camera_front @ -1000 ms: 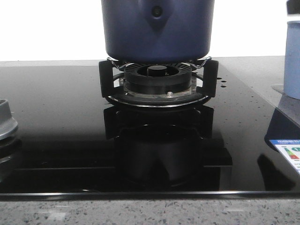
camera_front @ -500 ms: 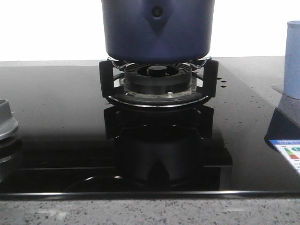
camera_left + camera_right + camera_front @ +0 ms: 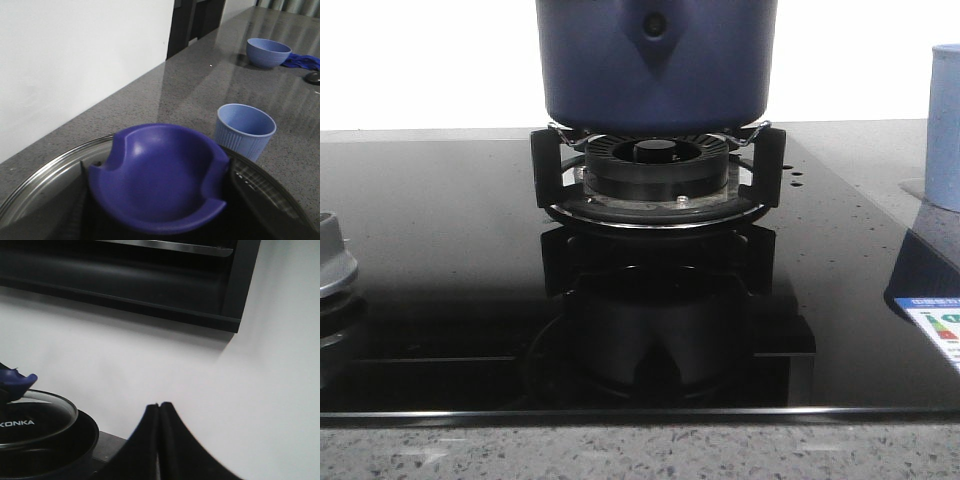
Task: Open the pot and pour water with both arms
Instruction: 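Lower the lid back onto the pot with the left gripper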
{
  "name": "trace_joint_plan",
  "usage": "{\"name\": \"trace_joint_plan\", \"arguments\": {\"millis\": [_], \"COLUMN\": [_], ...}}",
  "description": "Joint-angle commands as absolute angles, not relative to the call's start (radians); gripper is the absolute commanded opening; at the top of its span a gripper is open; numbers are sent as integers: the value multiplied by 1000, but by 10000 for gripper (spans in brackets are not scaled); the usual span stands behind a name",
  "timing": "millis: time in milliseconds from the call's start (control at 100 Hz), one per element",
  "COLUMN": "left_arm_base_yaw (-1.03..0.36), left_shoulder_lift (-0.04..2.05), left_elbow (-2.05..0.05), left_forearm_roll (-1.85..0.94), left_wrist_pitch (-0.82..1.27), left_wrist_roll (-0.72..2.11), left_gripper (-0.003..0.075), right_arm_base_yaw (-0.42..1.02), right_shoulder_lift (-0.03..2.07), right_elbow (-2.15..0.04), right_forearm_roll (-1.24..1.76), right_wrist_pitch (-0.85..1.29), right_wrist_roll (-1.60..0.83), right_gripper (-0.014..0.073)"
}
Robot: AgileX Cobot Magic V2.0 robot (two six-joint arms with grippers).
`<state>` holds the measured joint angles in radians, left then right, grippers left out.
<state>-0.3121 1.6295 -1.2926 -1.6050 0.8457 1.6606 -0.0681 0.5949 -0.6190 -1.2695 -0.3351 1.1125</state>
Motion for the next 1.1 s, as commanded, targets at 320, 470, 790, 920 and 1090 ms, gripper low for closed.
{"name": "trace_joint_plan", "arguments": {"millis": [320, 470, 790, 920, 1090], "left_arm_base_yaw": [-338, -342, -342, -348, -375], "left_shoulder_lift": [1677, 1677, 1677, 1677, 1677], "left_elbow": [-1394, -1394, -1394, -1394, -1413], "left_forearm_roll": [-1685, -1665, -1645, -1647, -1647], "left_wrist_pitch": [902, 940, 977, 974, 949], "left_wrist_roll": [1681, 1691, 1741, 1759, 1791], "left_gripper": [294, 294, 294, 294, 294], "right_arm_base_yaw": [-66, -66, -66, -66, -66], "right_shoulder_lift": [593, 595, 595, 595, 595], "right_elbow": [-643, -639, -563, -558, -558], "right_forearm_roll": [-1274, -1282, -1282, -1282, -1282], "right_wrist_pitch": [-350, -344, -353, -353, -353], "right_wrist_roll": [1120, 1120, 1120, 1120, 1120], "right_gripper": [-67, -67, -67, -67, -67]}}
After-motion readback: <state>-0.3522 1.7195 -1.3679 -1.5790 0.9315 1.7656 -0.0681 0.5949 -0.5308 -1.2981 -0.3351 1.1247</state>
